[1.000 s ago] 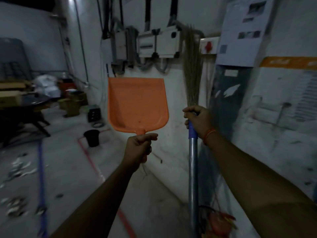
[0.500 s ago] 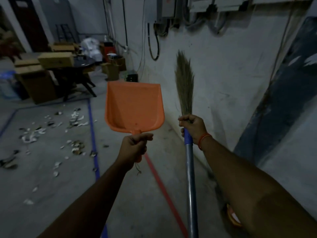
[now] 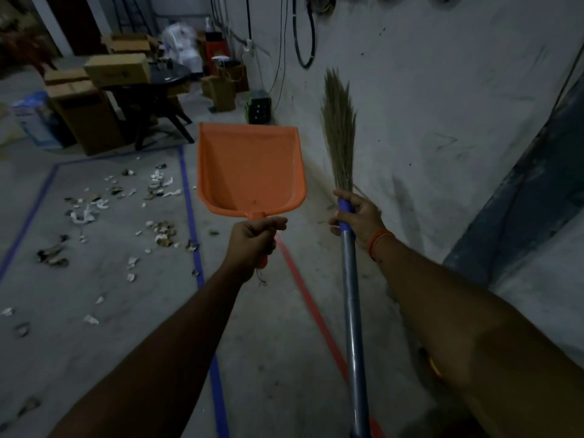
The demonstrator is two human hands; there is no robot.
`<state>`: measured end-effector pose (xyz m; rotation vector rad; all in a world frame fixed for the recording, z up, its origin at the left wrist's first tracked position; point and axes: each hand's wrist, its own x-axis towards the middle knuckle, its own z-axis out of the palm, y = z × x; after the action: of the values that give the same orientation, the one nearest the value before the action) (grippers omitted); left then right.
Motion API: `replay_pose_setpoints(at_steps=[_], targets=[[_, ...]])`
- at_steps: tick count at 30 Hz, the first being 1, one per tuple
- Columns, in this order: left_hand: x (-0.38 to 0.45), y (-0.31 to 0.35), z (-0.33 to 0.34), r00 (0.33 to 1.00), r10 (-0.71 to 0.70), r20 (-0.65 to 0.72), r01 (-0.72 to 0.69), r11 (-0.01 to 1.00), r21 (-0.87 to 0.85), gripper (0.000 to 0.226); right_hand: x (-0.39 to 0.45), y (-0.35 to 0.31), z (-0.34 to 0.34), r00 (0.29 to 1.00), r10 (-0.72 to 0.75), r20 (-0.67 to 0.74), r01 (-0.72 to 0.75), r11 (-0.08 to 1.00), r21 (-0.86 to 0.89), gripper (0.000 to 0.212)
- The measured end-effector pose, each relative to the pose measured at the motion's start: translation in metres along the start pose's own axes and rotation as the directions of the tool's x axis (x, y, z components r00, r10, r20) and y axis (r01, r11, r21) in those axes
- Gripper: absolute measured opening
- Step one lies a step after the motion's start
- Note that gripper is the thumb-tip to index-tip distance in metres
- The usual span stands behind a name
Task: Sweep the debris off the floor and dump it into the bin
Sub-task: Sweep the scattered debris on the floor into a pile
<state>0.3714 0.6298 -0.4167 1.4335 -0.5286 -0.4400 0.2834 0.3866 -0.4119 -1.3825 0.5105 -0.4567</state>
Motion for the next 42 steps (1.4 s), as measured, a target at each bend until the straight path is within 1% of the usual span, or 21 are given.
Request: replay_pose_setpoints(at_steps=[3, 9, 12, 14, 15, 17, 20, 25, 27, 29, 31, 32, 34, 37, 39, 42], targets=[[-0.001, -0.005, 0.001, 1.000, -0.022, -0.021, 0.022, 1.000, 0.011, 0.030, -0.014, 0.019, 0.002, 0.999, 0.034, 0.019, -0.035, 0.999, 0.034, 0.043], [-0.009, -0.026, 0.001, 0.998, -0.062, -0.027, 0.063, 0.997, 0.034, 0.031, -0.054, 0.073, 0.003, 0.992, 0.124, -0.004, -0.124, 0.992, 0.015, 0.025], [-0.018, -0.034, 0.003, 0.996, -0.085, -0.032, 0.086, 0.995, 0.052, 0.032, -0.079, 0.102, 0.002, 0.985, 0.172, -0.003, -0.172, 0.985, 0.011, 0.023], [-0.024, -0.039, 0.003, 0.993, -0.110, -0.041, 0.112, 0.993, 0.046, 0.034, -0.094, 0.115, 0.000, 0.973, 0.231, -0.009, -0.231, 0.973, 0.025, 0.026], [-0.027, -0.041, 0.004, 0.992, -0.121, -0.048, 0.123, 0.991, 0.045, 0.034, -0.100, 0.121, -0.001, 0.964, 0.266, -0.019, -0.266, 0.964, 0.011, 0.029], [-0.034, -0.047, 0.004, 0.989, -0.132, -0.061, 0.135, 0.990, 0.048, 0.035, -0.112, 0.133, -0.003, 0.948, 0.314, -0.041, -0.317, 0.945, -0.086, 0.036], [-0.044, -0.060, 0.002, 0.987, -0.142, -0.070, 0.145, 0.989, 0.038, 0.034, -0.120, 0.151, -0.009, 0.945, 0.323, -0.054, -0.327, 0.915, -0.238, 0.042], [-0.058, -0.079, -0.001, 0.973, -0.200, -0.116, 0.204, 0.979, 0.022, 0.035, -0.102, 0.157, -0.015, 0.929, 0.367, -0.050, -0.364, 0.880, -0.304, 0.044], [-0.062, -0.084, -0.002, 0.967, -0.219, -0.132, 0.222, 0.975, 0.009, 0.037, -0.092, 0.152, -0.013, 0.929, 0.367, -0.035, -0.361, 0.886, -0.290, 0.045], [-0.066, -0.089, -0.005, 0.959, -0.238, -0.151, 0.241, 0.970, 0.002, 0.038, -0.083, 0.145, -0.010, 0.923, 0.386, 0.012, -0.377, 0.907, -0.191, 0.049], [-0.070, -0.093, -0.007, 0.954, -0.247, -0.170, 0.250, 0.968, 0.001, 0.037, -0.078, 0.140, -0.007, 0.873, 0.470, 0.128, -0.472, 0.881, -0.021, 0.055], [-0.071, -0.095, -0.008, 0.952, -0.250, -0.179, 0.253, 0.967, -0.001, 0.037, -0.078, 0.141, -0.006, 0.840, 0.509, 0.188, -0.521, 0.853, 0.018, 0.058], [-0.073, -0.098, -0.010, 0.947, -0.255, -0.197, 0.258, 0.966, -0.012, 0.036, -0.079, 0.145, -0.005, 0.803, 0.551, 0.226, -0.556, 0.830, -0.045, 0.059], [-0.075, -0.100, -0.011, 0.940, -0.258, -0.221, 0.263, 0.965, -0.010, 0.035, -0.077, 0.150, -0.003, 0.798, 0.573, 0.187, -0.550, 0.819, -0.164, 0.053], [-0.077, -0.100, -0.012, 0.936, -0.267, -0.227, 0.273, 0.962, -0.007, 0.035, -0.070, 0.149, -0.001, 0.782, 0.599, 0.175, -0.573, 0.800, -0.178, 0.051], [-0.079, -0.100, -0.011, 0.918, -0.302, -0.255, 0.310, 0.951, -0.010, 0.033, -0.061, 0.144, -0.005, 0.782, 0.594, 0.190, -0.582, 0.804, -0.119, 0.049]])
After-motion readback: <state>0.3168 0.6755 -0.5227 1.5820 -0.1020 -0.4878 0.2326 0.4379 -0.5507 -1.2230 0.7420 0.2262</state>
